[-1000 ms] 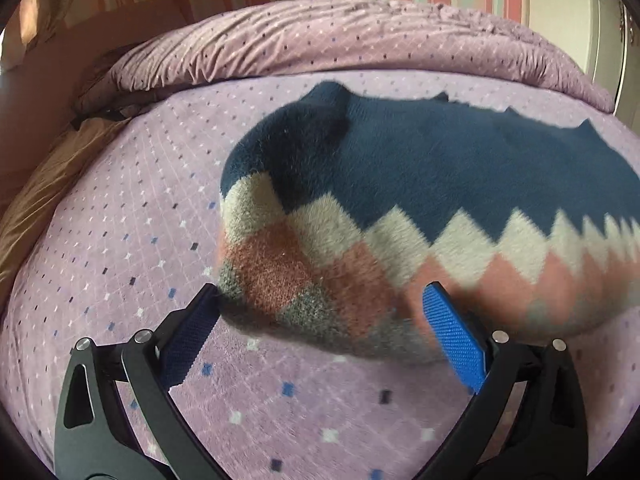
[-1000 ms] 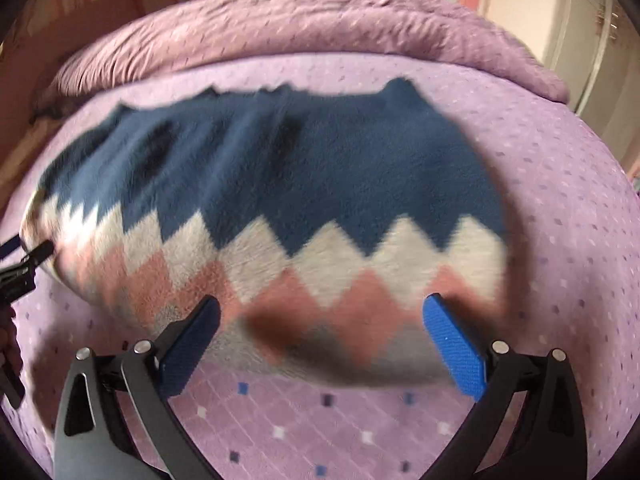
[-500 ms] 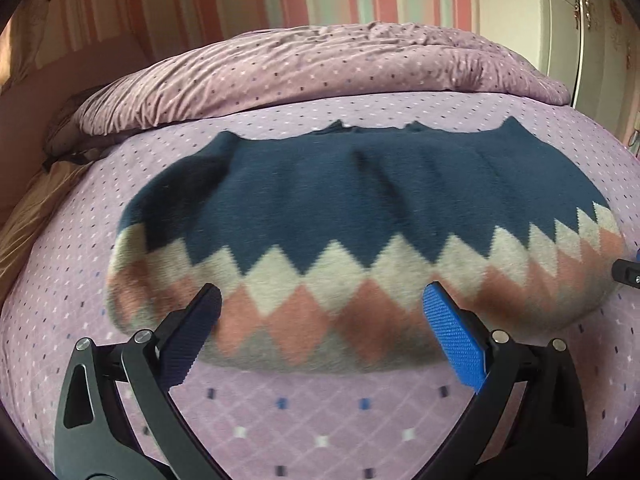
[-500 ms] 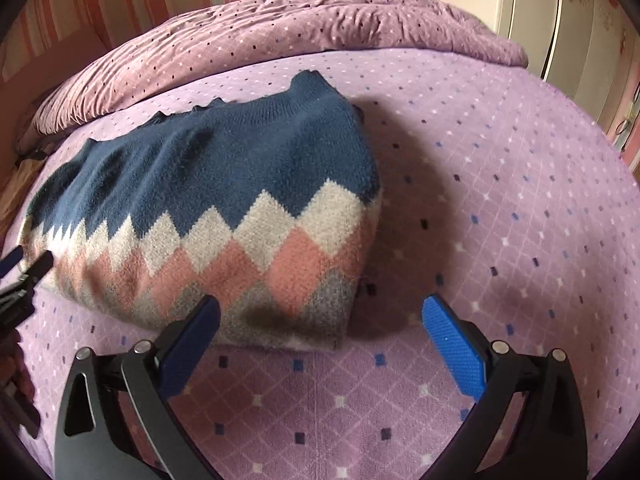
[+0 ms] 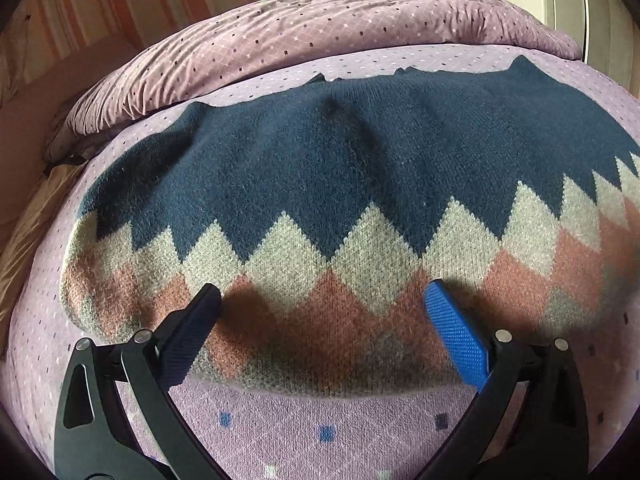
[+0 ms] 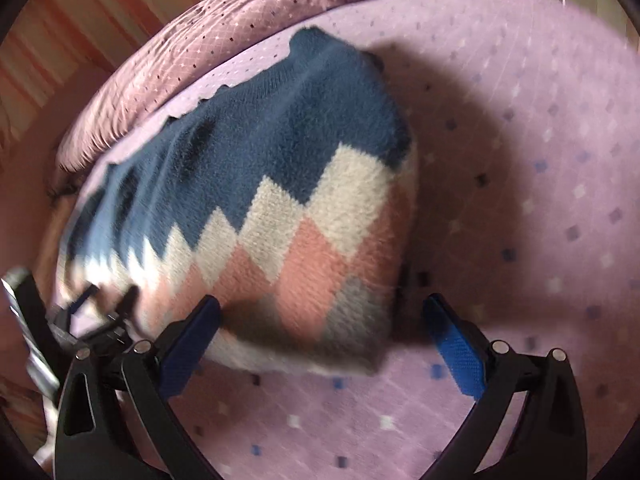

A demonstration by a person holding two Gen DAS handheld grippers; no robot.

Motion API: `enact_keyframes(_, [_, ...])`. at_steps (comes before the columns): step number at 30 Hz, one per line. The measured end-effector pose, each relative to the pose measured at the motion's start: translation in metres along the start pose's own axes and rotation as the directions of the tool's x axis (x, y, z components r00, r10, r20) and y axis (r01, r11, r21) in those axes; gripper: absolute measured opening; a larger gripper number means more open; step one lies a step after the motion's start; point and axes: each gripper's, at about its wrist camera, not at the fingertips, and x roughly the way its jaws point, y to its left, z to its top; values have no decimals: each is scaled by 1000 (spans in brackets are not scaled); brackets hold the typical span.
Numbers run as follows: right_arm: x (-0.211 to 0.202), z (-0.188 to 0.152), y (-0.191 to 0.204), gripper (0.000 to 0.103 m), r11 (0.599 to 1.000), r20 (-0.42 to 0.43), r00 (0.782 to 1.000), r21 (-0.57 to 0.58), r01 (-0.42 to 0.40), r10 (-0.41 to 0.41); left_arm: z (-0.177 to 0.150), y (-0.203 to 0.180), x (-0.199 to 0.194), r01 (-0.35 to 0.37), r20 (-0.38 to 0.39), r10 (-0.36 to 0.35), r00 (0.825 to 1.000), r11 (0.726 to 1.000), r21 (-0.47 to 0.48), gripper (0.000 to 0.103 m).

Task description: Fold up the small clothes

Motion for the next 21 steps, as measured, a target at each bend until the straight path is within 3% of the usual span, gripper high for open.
enact_keyframes(4, [9, 3, -2, 102, 998, -3, 999, 26, -50, 50, 1, 1, -1, -3, 7, 3, 1000, 1000, -4, 100])
enact_keyframes(6, [12, 6, -6, 100, 992, -5, 993, 56, -114, 114, 0, 3, -2, -7, 14, 7, 1000, 1000, -15, 100])
enact_keyframes(9, [16, 10, -3, 88, 988, -22, 989, 58, -145, 147, -2, 5, -1, 2, 14, -2, 1000, 1000, -24, 100])
enact_keyframes(13, [15, 12, -6, 53, 985, -20, 987, 75, -157, 158, -2, 6, 0, 10, 15, -10, 1000, 999, -30, 100])
enact_keyframes(21, [3, 17, -6, 32, 968, -10, 969, 55, -246, 247, -2, 9, -1, 25, 10, -25, 1000, 999, -47, 100])
